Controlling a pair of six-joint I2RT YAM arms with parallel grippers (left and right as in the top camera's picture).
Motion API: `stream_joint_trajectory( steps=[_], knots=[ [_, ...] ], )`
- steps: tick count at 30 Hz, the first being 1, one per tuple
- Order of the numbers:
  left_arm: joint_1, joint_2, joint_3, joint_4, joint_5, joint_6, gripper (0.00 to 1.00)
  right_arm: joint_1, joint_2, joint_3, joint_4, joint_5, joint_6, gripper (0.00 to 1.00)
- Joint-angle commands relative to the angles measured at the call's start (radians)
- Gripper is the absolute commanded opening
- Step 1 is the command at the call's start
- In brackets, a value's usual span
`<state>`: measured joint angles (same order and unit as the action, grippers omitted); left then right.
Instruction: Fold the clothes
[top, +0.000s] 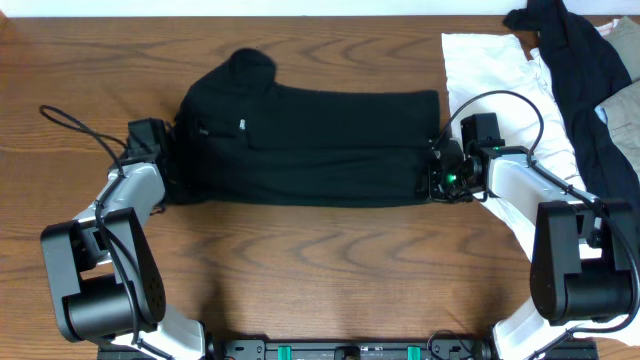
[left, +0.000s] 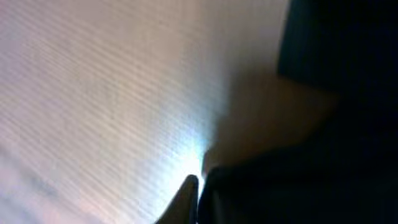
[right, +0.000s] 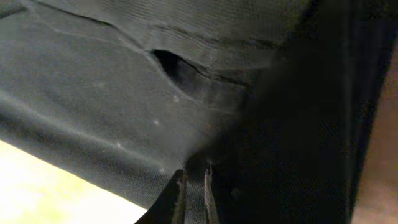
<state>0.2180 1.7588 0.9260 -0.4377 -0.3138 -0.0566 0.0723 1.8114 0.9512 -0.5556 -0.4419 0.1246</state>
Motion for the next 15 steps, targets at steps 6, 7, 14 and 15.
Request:
stream_joint_trajectory(
  steps=[6,7,14,15],
  knots=[
    [0.007,-0.012,-0.008,-0.165,-0.034,-0.160,0.06,-0.004,0.021,-0.018,-0.166,0.121,0.032,0.06],
    [0.007,-0.012,-0.008,-0.180,-0.034,-0.173,0.06,-0.004,0.021,-0.018,-0.192,0.137,0.043,0.04],
    [0.007,-0.013,-0.008,-0.278,-0.035,-0.238,0.06,-0.004,0.021,-0.018,-0.310,0.210,0.071,0.03],
    [0.007,-0.014,-0.008,-0.281,-0.035,-0.243,0.06,-0.004,0.021,-0.018,-0.313,0.210,0.071,0.03]
  ],
)
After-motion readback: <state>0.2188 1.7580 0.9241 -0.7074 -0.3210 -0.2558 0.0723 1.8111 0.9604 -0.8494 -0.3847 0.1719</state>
